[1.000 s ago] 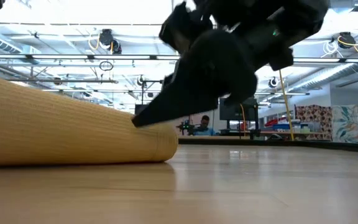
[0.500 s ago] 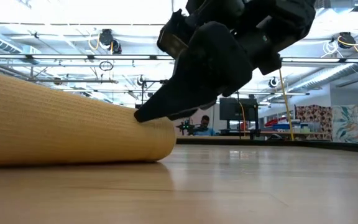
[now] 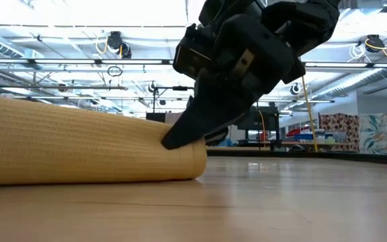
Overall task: Roll towel
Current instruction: Roll the yellow towel
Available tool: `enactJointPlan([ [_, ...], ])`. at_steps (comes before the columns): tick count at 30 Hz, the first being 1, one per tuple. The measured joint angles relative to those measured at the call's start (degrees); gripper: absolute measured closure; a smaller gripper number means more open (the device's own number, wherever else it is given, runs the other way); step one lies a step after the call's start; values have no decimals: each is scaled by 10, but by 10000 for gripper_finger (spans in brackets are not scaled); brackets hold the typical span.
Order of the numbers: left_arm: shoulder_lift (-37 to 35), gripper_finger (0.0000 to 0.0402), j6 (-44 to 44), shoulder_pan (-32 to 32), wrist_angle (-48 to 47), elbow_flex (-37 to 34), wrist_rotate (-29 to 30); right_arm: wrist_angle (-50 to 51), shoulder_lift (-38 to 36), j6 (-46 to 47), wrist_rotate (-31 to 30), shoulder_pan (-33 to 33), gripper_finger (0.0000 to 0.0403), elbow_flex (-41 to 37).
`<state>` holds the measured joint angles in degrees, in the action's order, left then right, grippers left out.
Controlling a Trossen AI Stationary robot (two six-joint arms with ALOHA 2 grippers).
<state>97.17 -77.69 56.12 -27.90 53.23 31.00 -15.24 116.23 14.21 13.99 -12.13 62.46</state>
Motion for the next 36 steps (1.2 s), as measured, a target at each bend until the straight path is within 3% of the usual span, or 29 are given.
enactJointPlan([
  [4,0,366,12,1,29,0,-1,5,0,40,57,1,389,0],
  [9,0,367,45,7,68,0,-1,6,0,100,117,1,371,0],
  [13,0,367,45,11,69,-1,-1,21,0,118,131,2,358,1],
  [19,14,367,45,10,117,-40,2,37,12,123,171,8,373,2],
  [28,17,365,45,9,138,-66,5,37,15,123,161,9,367,1],
  [32,16,342,45,9,130,-66,8,48,15,151,158,13,372,1],
  [36,1,286,46,11,114,-67,-1,52,15,168,159,16,373,0],
])
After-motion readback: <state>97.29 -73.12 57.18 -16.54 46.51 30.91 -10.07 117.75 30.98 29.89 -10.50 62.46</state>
